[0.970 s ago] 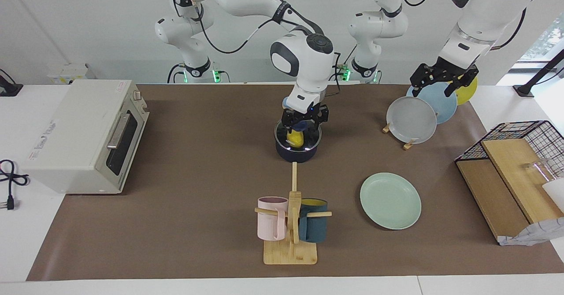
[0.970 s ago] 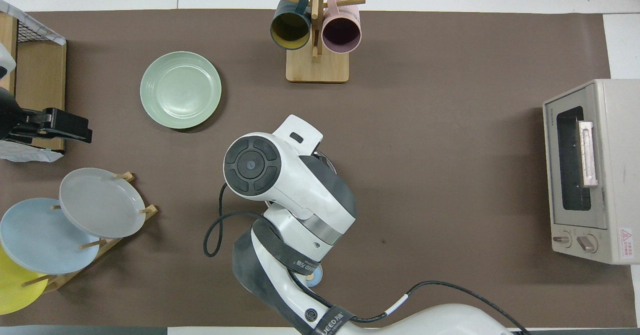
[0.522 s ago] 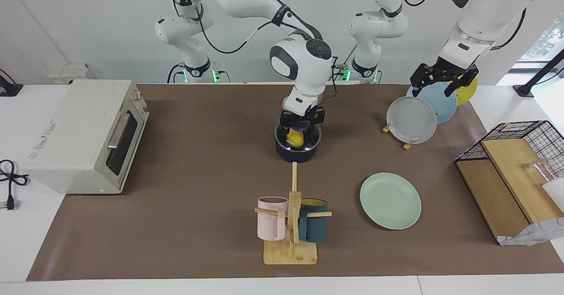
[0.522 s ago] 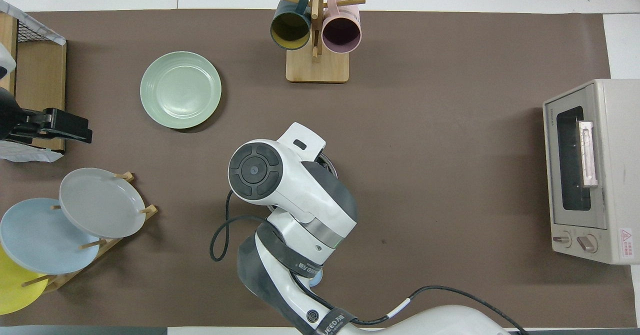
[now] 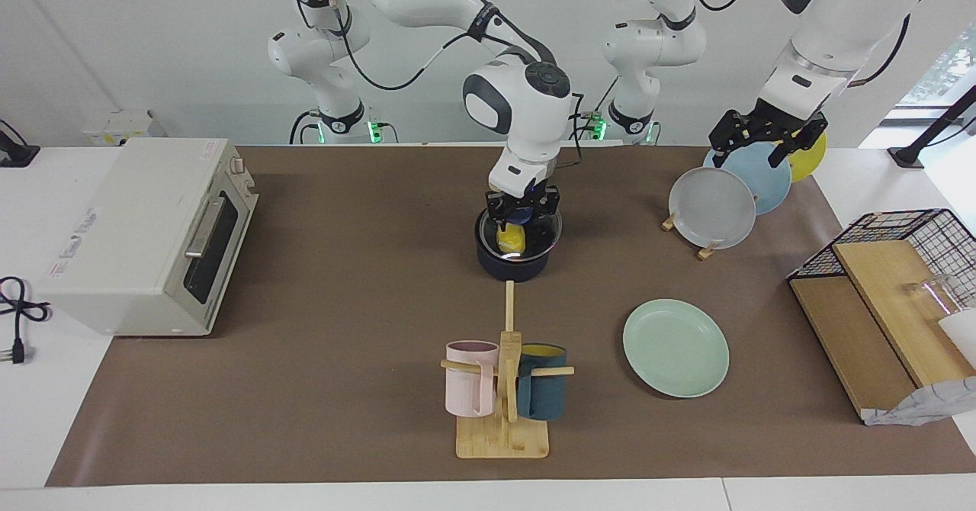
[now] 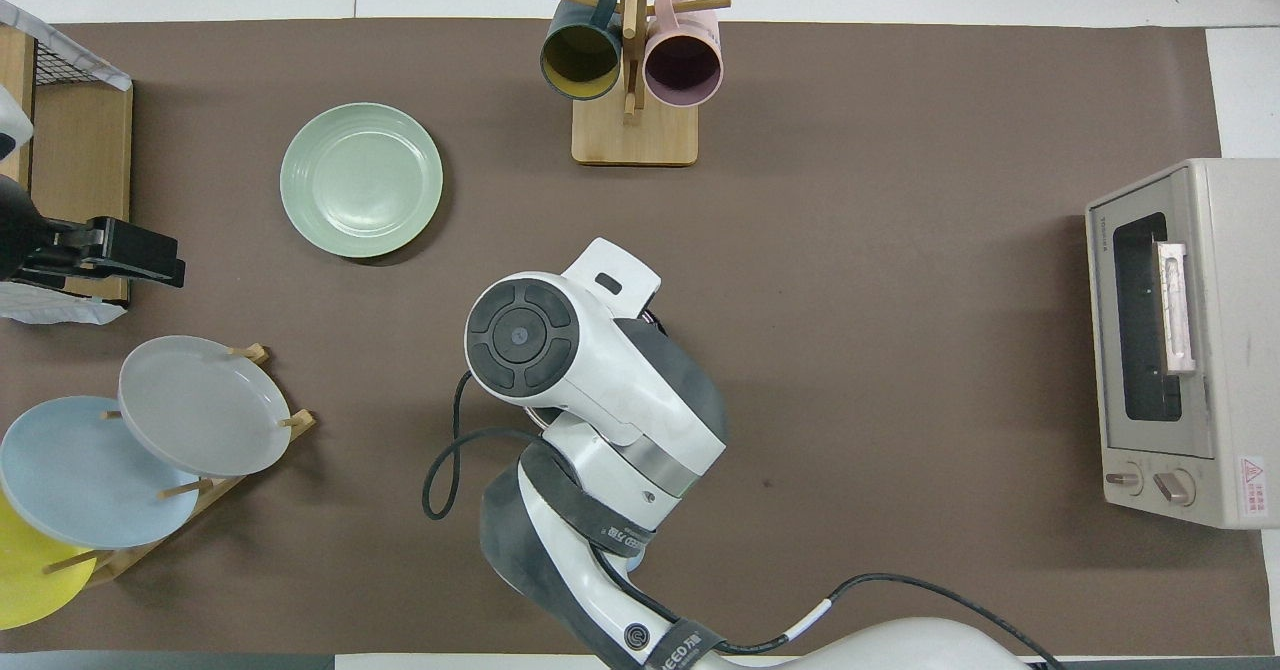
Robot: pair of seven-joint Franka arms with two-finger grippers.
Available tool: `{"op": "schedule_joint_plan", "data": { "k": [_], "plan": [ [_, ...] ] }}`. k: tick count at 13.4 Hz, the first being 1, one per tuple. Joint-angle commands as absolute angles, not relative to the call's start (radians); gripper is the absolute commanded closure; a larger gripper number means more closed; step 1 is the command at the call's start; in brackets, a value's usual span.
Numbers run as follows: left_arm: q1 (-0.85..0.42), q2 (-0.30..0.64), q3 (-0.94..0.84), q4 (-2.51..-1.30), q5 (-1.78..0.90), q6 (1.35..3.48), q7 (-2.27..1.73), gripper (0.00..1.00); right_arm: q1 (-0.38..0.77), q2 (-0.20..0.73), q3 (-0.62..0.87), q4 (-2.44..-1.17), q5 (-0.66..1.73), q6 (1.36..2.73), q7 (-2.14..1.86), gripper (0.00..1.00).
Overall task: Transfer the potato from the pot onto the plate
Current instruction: 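Reach the right gripper over the pot and grasp the lid knob, then lift the lid with the right gripper while the left gripper approaches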
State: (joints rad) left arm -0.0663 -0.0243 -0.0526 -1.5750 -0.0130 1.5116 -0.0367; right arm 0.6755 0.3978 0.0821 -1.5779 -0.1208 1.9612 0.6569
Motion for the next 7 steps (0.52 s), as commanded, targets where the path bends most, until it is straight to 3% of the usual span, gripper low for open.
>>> {"op": "schedule_joint_plan", "data": {
  "k": [1, 4, 7],
  "plan": [
    [-0.063, -0.051, -0.057, -1.598, 0.002, 1.503, -0.034, 0.0, 0.632, 0.353, 0.087, -1.595, -0.104, 1.945, 0.565, 1.0],
    [-0.074, -0.051, -0.063, -1.603, 0.002, 1.525, -0.04, 0.0, 0.485, 0.322, 0.087, -1.597, -0.104, 1.919, 0.317, 1.0],
    [-0.191, -0.06, -0.069, -1.643, -0.002, 1.569, -0.185, 0.0, 0.315, 0.305, 0.086, -1.659, -0.106, 1.927, 0.059, 1.0]
  ]
}}
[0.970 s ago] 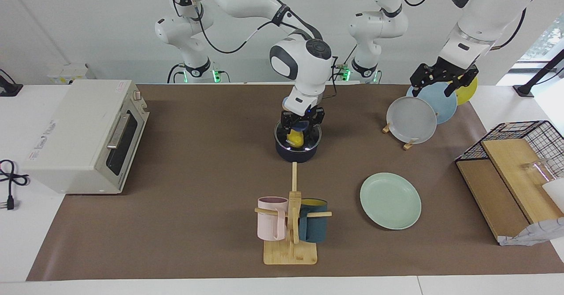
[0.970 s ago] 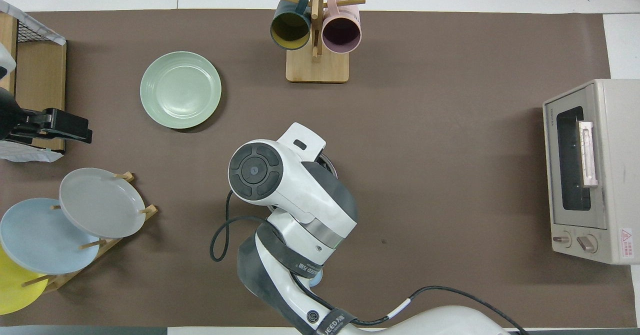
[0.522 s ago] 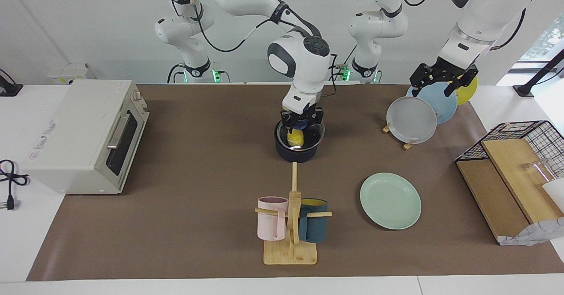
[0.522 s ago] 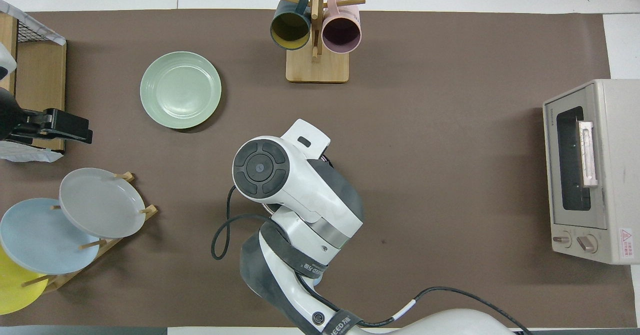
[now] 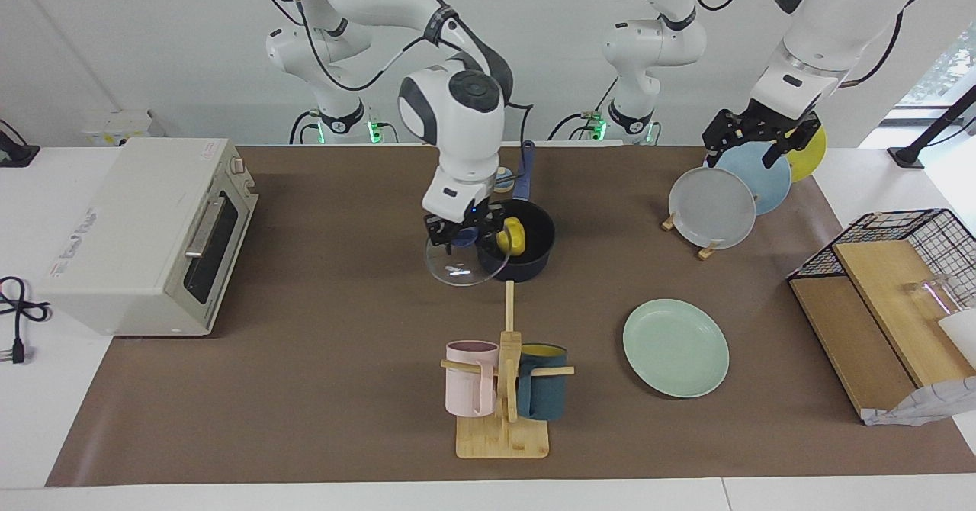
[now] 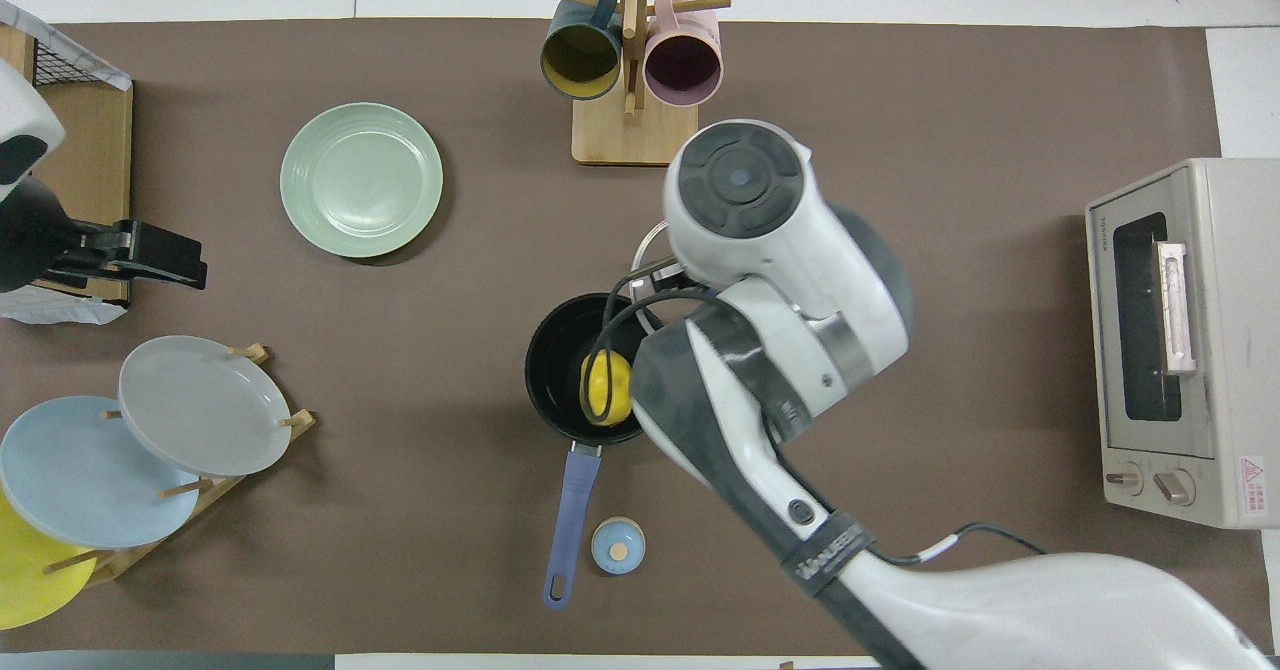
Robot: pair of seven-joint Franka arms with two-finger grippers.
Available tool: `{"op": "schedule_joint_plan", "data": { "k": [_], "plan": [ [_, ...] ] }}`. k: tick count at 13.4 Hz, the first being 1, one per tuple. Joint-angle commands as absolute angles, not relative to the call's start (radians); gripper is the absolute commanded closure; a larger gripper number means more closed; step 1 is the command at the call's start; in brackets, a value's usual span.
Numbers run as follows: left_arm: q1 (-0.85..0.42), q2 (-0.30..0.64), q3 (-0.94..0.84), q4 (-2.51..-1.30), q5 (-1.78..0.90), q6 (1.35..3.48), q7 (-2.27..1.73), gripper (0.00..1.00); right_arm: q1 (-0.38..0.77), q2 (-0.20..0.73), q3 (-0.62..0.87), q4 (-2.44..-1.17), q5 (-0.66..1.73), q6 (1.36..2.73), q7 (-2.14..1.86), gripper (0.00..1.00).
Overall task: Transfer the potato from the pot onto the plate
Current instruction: 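Lift the lid with the right gripper while the left gripper approaches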
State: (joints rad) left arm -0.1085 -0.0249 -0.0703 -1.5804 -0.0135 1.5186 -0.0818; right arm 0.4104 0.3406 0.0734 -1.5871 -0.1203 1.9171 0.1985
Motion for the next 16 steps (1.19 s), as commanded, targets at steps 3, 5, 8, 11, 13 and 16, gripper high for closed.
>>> {"op": "schedule_joint_plan", "data": {
  "k": [3, 5, 8, 11, 13, 16],
  "plan": [
    [-0.389, -0.058, -0.072, -1.745, -0.008, 1.673, -0.426, 0.0, 0.129, 0.29, 0.086, -1.759, -0.117, 2.024, -0.196, 1.0],
    [-0.513, -0.055, -0.072, -1.866, -0.011, 1.826, -0.582, 0.0, 0.117, 0.282, 0.083, -1.827, -0.193, 2.08, -0.248, 1.0],
    [-0.601, 0.049, -0.072, -1.908, -0.026, 1.951, -0.695, 0.0, 0.081, 0.261, 0.083, -1.891, -0.244, 2.088, -0.253, 1.0],
    [-0.635, 0.121, -0.074, -1.98, -0.06, 2.105, -0.736, 0.0, 0.065, 0.23, 0.083, -2.021, -0.244, 2.225, -0.25, 1.0],
    [-0.647, 0.13, -0.074, -2.035, -0.061, 2.201, -0.771, 0.0, 0.034, 0.222, 0.083, -2.048, -0.247, 2.266, -0.261, 1.0],
    [-0.675, 0.172, -0.072, -2.037, -0.075, 2.247, -0.822, 0.0, 0.029, 0.224, 0.084, -2.048, -0.247, 2.264, -0.265, 0.39]
  ]
}}
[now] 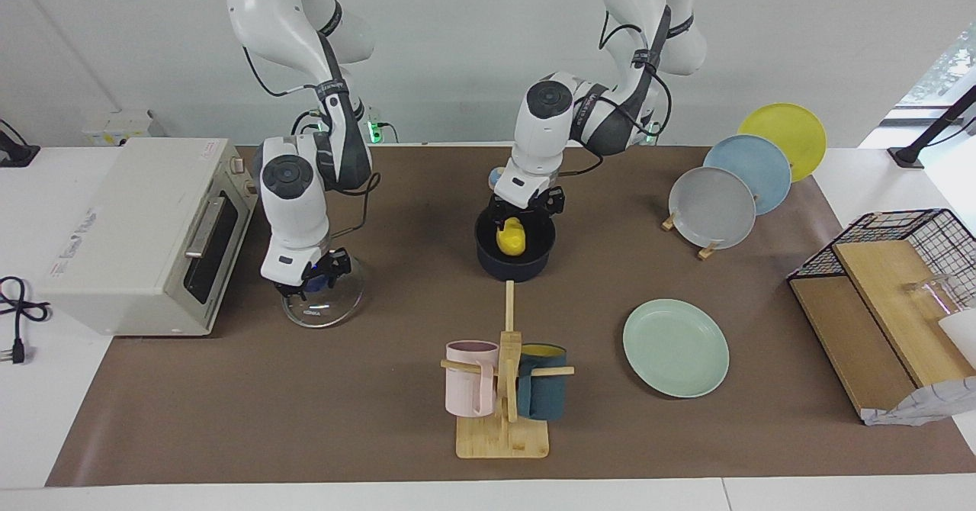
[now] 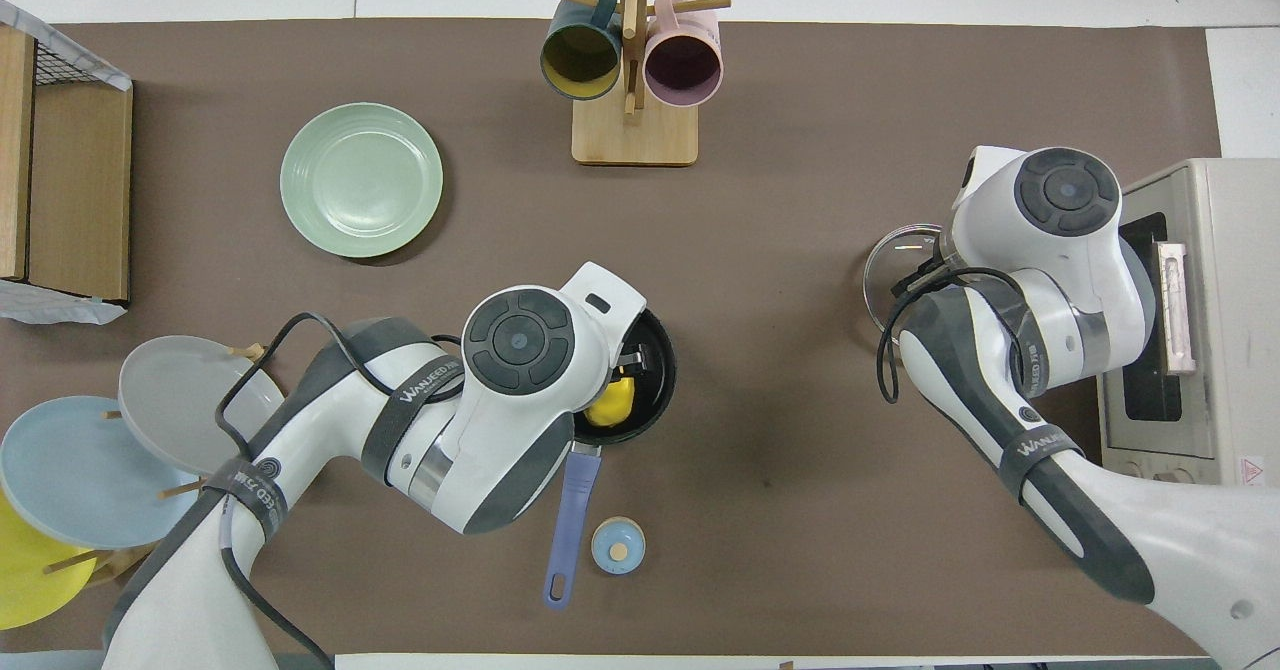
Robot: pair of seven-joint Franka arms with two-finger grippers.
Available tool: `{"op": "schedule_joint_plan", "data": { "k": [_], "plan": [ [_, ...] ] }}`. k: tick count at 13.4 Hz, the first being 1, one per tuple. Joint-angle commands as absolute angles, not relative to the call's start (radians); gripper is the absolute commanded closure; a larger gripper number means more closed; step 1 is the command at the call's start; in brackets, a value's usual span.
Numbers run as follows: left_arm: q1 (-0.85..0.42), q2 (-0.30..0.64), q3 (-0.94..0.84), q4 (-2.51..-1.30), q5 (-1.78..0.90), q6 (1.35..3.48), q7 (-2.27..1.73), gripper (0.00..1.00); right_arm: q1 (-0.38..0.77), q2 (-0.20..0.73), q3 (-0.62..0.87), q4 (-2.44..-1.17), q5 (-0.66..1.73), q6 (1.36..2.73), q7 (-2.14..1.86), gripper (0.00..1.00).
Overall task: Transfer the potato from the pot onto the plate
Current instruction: 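Set the lid by the toaster while the left gripper grasps the potato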
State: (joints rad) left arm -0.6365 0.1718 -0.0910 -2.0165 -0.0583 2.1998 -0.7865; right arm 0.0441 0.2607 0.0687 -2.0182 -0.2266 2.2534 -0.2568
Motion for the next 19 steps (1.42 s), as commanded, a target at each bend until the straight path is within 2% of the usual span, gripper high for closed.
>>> {"op": "schedule_joint_plan", "data": {
  "k": [1, 4, 8, 10, 12, 13, 15, 16, 19],
  "plan": [
    [-0.675, 0.19, -0.072, -2.039, -0.075, 2.253, -0.83, 0.0, 0.031, 0.225, 0.084, -2.046, -0.247, 2.263, -0.262, 0.0],
    [-0.683, 0.206, -0.072, -2.042, -0.075, 2.244, -0.828, 0.0, 0.029, 0.216, 0.087, -1.981, -0.23, 2.188, -0.247, 0.0],
    [-0.698, 0.235, -0.071, -2.04, -0.075, 2.25, -0.828, 0.0, 0.037, 0.195, 0.101, -1.745, -0.174, 1.885, -0.143, 0.0],
    [-0.703, 0.247, -0.071, -2.04, -0.074, 2.249, -0.824, 0.0, 0.029, 0.163, 0.1, -1.683, -0.112, 1.755, -0.088, 0.0],
    [-0.706, 0.247, -0.069, -2.04, -0.074, 2.249, -0.818, 0.0, 0.026, 0.138, 0.097, -1.671, -0.109, 1.694, -0.061, 0.0],
    [-0.706, 0.247, -0.069, -2.04, -0.074, 2.247, -0.816, 0.16, 0.025, 0.097, 0.094, -1.636, -0.107, 1.648, -0.051, 0.0],
    [-0.703, 0.247, -0.069, -2.04, -0.072, 2.246, -0.796, 0.81, 0.023, 0.083, 0.094, -1.55, -0.104, 1.527, -0.006, 0.0],
    [-0.701, 0.248, -0.068, -2.036, -0.072, 2.238, -0.796, 1.0, 0.005, 0.084, 0.092, -1.508, -0.065, 1.481, 0.003, 0.0],
    [-0.693, 0.236, -0.067, -2.023, -0.072, 2.217, -0.802, 1.0, -0.006, 0.078, 0.069, -1.511, -0.049, 1.505, 0.005, 0.0]
  ]
}}
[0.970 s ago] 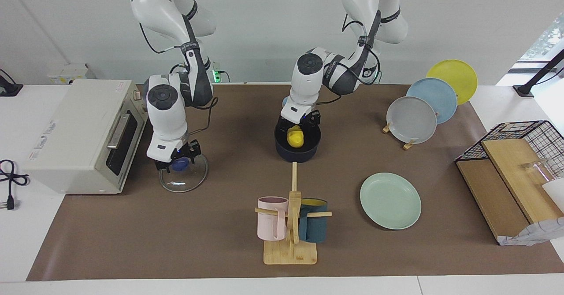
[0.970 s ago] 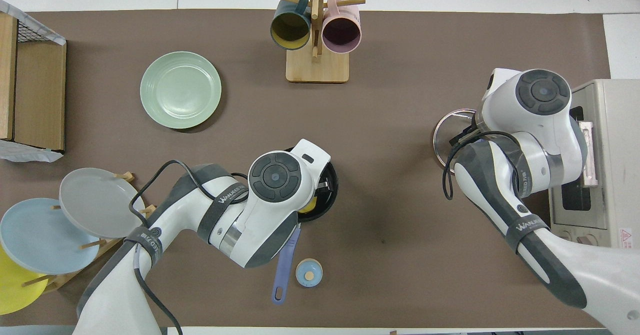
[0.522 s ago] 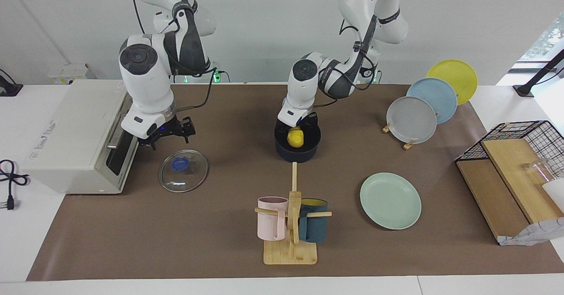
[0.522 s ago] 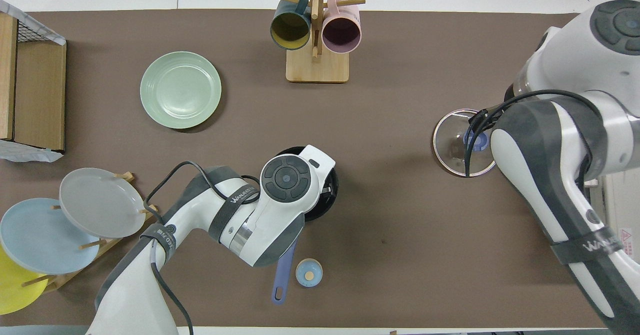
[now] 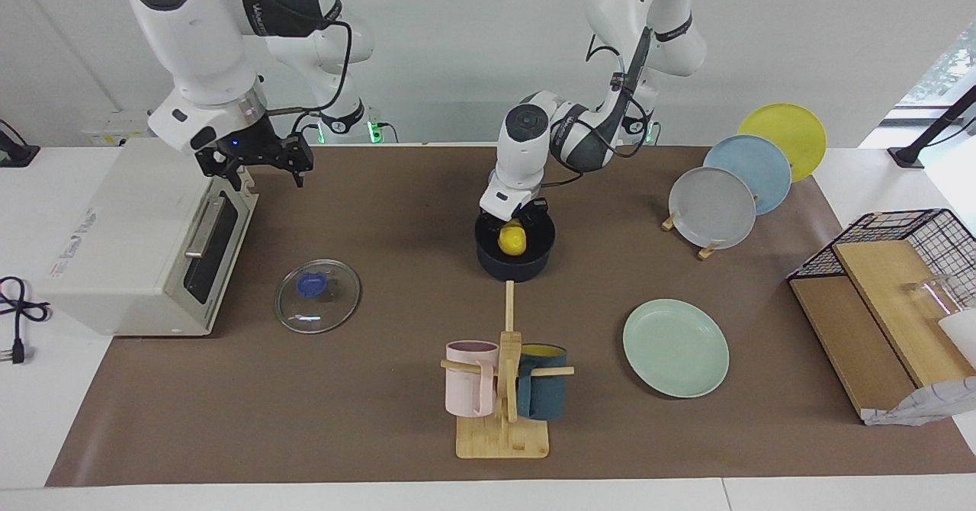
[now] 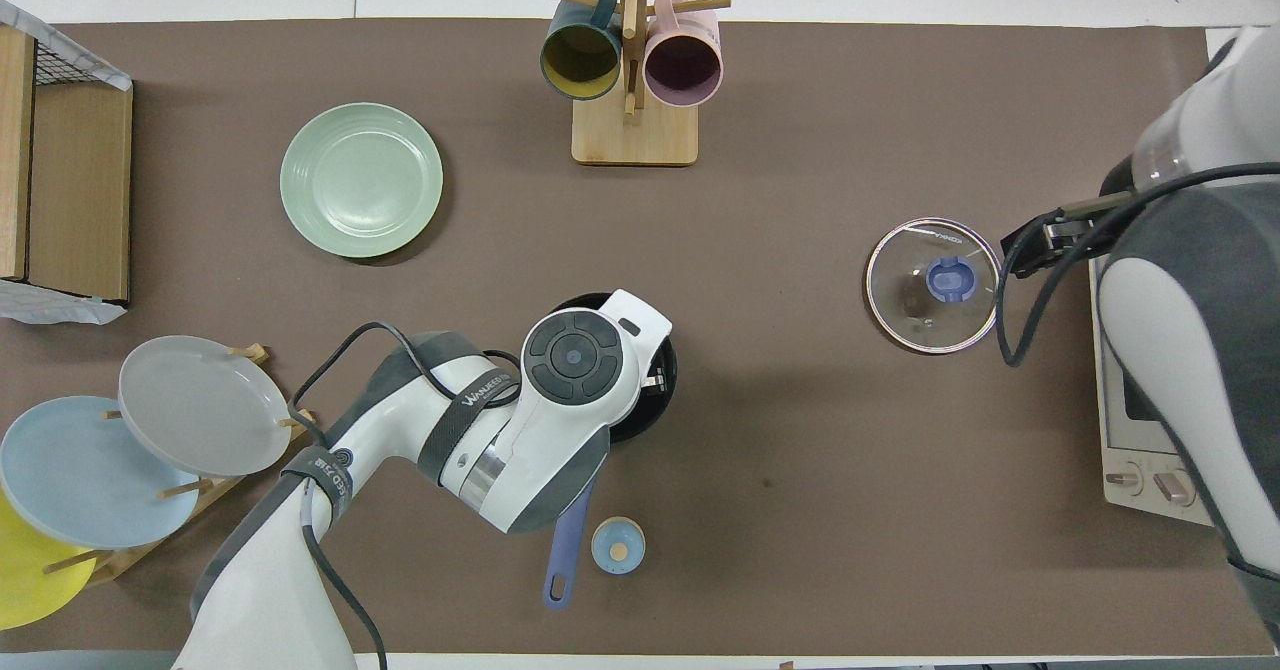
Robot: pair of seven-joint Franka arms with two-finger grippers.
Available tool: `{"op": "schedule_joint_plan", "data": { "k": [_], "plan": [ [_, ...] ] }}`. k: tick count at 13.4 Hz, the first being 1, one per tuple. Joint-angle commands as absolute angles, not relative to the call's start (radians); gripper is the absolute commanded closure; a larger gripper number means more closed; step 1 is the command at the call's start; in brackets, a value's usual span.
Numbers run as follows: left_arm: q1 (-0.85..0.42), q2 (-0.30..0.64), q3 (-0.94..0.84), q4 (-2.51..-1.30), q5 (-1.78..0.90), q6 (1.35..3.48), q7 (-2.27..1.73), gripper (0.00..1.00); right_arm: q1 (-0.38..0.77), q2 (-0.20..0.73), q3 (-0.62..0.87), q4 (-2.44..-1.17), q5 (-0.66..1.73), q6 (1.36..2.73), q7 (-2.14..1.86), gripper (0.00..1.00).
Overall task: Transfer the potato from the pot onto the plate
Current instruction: 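Set the lid by the toaster while the left gripper grasps the potato, then lift the yellow potato with the left gripper toward the green plate, then lower the potato onto the green plate and open the left gripper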
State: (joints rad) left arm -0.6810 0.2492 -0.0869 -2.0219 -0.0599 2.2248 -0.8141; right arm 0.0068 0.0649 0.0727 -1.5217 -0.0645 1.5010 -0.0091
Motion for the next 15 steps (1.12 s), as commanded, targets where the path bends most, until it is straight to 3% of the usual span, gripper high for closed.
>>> {"op": "schedule_joint_plan", "data": {
  "k": [1, 4, 6, 10, 15],
  "plan": [
    [-0.689, 0.23, -0.066, -2.002, -0.072, 2.186, -0.804, 1.0, 0.02, 0.071, 0.054, -1.508, -0.052, 1.505, 0.003, 0.0],
    [-0.62, 0.196, -0.061, -1.834, -0.075, 1.967, -0.802, 1.0, 0.052, -0.003, 0.0, -1.59, -0.086, 1.511, -0.005, 0.0],
    [-0.524, 0.201, -0.063, -1.635, -0.074, 1.776, -0.77, 1.0, 0.034, -0.005, 0.0, -1.597, -0.083, 1.508, -0.006, 0.0],
    [-0.283, 0.333, -0.064, -1.335, -0.075, 1.617, -0.498, 1.0, 0.034, -0.021, 0.0, -1.611, -0.077, 1.511, -0.009, 0.0],
    [-0.132, 0.512, -0.063, -1.293, -0.066, 1.811, -0.252, 1.0, 0.008, -0.003, 0.0, -1.603, -0.035, 1.517, -0.002, 0.0]
  ]
}}
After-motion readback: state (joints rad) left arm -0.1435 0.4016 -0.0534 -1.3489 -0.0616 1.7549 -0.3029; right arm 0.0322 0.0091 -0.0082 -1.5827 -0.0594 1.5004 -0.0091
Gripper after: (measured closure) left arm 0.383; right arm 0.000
